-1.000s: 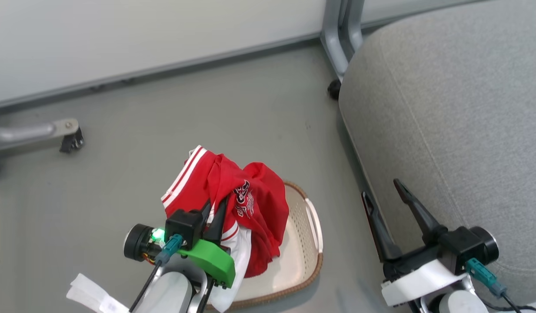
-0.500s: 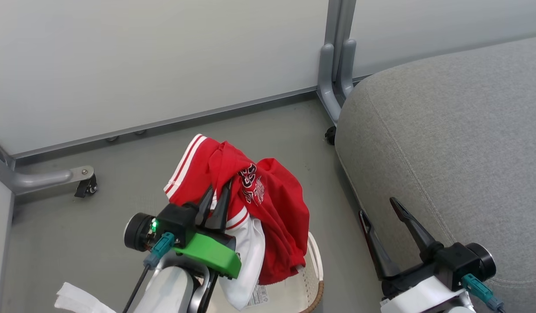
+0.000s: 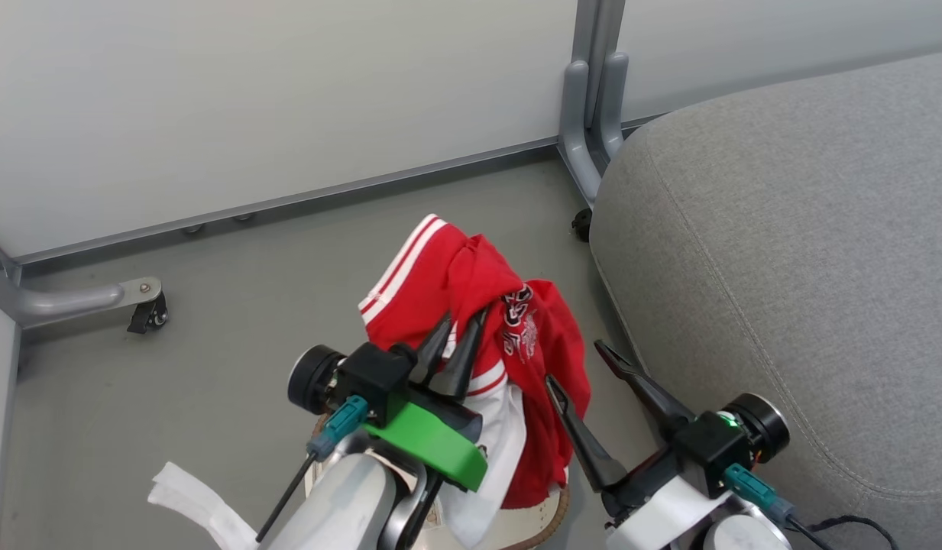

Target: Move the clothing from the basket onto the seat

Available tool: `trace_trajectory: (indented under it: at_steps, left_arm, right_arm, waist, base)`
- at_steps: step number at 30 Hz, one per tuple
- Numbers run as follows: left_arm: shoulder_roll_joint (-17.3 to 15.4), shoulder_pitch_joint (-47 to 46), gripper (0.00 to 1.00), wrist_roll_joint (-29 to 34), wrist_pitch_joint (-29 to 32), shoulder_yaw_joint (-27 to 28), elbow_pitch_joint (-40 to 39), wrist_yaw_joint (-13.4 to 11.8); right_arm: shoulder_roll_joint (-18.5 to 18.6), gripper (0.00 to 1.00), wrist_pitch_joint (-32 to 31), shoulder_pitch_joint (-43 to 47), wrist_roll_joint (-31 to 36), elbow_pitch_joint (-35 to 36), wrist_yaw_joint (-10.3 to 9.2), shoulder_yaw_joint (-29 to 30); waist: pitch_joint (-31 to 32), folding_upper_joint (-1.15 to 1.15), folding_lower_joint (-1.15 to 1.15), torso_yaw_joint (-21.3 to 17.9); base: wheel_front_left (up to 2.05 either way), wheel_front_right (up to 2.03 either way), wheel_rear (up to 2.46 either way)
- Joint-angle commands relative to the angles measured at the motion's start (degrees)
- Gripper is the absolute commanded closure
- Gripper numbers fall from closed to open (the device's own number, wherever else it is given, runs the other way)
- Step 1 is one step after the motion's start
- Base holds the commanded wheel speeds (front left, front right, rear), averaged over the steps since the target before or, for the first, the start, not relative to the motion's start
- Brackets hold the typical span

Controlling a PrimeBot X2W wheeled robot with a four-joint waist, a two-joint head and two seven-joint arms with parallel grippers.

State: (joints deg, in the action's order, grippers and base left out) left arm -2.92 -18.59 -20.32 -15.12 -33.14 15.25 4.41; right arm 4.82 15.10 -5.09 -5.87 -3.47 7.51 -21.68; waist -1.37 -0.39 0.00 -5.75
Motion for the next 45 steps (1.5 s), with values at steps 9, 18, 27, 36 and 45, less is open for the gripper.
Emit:
trace_trajectory:
  at_steps: [9,18,27,36,45]
  left_arm:
    - [0.0,-4.7,1.0,-3.5,-0.1,-8.0,-1.1,-1.6]
    - [0.1,-6.7,1.0,-6.3,-0.1,-11.8,-2.5,-2.6]
    - [0.1,-7.4,1.0,-7.5,-0.1,-13.3,-3.9,-3.6]
    - [0.1,-8.1,1.0,-8.3,-0.1,-14.5,-5.6,-4.0]
    - [0.1,-8.3,1.0,-8.5,-0.1,-14.9,-6.1,-4.2]
  right_arm:
    - [-0.1,0.0,0.1,-4.4,-2.5,-2.9,-0.04,-4.2]
    - [-0.2,0.0,0.1,-5.2,-2.8,-6.3,-0.04,-4.5]
    - [-1.1,0.0,0.1,-5.7,-4.8,-7.6,-0.04,-4.2]
    - [-1.4,0.0,0.1,-5.9,-6.8,-10.3,-0.04,-4.3]
    - [-1.6,1.0,0.1,-6.4,-6.5,-11.6,-0.04,-4.9]
  waist:
    - [-0.9,0.39,0.0,1.1]
    - [-0.5,0.39,0.0,1.8]
    - [0.1,0.39,0.0,2.0]
    - [0.3,0.39,0.0,2.5]
    - [0.4,0.39,0.0,2.7]
  base:
    - [0.0,0.0,0.0]
    - [0.0,0.0,0.0]
    - [0.0,0.0,0.0]
    - [0.0,0.0,0.0]
    - [0.0,0.0,0.0]
